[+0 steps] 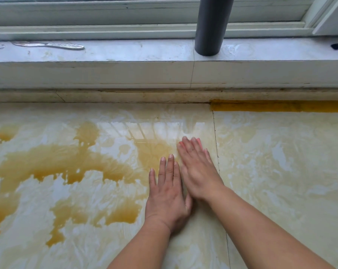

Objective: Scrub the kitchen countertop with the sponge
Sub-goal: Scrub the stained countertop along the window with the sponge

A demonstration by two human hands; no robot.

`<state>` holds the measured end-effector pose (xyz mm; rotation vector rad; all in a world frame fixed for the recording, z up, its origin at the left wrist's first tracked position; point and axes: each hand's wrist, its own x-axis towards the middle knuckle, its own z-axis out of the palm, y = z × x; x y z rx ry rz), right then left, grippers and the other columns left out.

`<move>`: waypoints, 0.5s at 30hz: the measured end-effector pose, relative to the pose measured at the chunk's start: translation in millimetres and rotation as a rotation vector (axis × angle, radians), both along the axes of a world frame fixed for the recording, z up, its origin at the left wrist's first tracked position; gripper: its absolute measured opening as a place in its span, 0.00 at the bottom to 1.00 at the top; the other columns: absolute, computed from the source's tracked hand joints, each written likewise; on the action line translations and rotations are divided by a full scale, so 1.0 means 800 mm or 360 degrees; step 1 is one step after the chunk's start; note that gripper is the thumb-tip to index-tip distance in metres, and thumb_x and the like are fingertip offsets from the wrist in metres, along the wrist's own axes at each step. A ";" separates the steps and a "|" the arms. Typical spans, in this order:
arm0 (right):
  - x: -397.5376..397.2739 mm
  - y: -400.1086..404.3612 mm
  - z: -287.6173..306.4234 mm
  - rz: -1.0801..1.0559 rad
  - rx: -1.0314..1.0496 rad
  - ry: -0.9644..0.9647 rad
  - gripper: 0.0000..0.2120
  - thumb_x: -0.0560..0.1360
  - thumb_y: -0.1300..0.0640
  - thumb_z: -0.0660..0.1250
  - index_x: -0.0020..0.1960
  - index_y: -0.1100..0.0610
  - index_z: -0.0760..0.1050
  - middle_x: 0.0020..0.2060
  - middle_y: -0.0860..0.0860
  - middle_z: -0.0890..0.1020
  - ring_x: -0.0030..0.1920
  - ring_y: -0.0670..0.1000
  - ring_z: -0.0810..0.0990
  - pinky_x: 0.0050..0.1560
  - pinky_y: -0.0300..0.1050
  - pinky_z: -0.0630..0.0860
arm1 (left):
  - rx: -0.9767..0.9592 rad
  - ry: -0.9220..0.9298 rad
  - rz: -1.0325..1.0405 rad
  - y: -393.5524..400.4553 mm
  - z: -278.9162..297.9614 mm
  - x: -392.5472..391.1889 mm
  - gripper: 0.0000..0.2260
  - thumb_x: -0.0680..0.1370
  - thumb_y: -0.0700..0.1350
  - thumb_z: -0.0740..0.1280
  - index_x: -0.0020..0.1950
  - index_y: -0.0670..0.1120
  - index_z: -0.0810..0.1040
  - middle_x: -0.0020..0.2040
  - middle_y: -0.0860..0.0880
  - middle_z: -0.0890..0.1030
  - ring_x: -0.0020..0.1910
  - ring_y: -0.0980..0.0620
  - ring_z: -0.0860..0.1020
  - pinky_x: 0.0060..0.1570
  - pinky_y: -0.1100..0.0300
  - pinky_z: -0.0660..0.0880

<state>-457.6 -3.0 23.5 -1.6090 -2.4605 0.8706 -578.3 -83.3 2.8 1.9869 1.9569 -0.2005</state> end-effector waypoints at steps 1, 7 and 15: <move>0.006 -0.012 -0.003 0.0020 -0.0001 0.0008 0.32 0.80 0.43 0.39 0.83 0.44 0.41 0.81 0.39 0.36 0.78 0.43 0.27 0.79 0.49 0.34 | -0.0006 0.0004 -0.0005 0.000 -0.001 0.000 0.37 0.80 0.61 0.40 0.81 0.42 0.28 0.79 0.44 0.22 0.77 0.45 0.21 0.78 0.38 0.29; -0.008 0.028 -0.005 0.0043 -0.0050 -0.0061 0.31 0.83 0.53 0.49 0.84 0.46 0.42 0.82 0.41 0.37 0.79 0.45 0.29 0.80 0.53 0.36 | -0.0011 -0.0048 0.0047 0.000 0.000 -0.001 0.39 0.78 0.63 0.40 0.80 0.42 0.28 0.79 0.43 0.22 0.78 0.46 0.22 0.79 0.40 0.32; 0.048 -0.096 0.000 0.0083 -0.0031 0.0030 0.33 0.80 0.50 0.45 0.83 0.44 0.42 0.81 0.38 0.35 0.79 0.44 0.30 0.79 0.49 0.35 | 0.0074 -0.0225 0.0093 -0.001 0.004 -0.005 0.41 0.72 0.56 0.40 0.82 0.42 0.32 0.81 0.46 0.25 0.79 0.50 0.24 0.78 0.48 0.27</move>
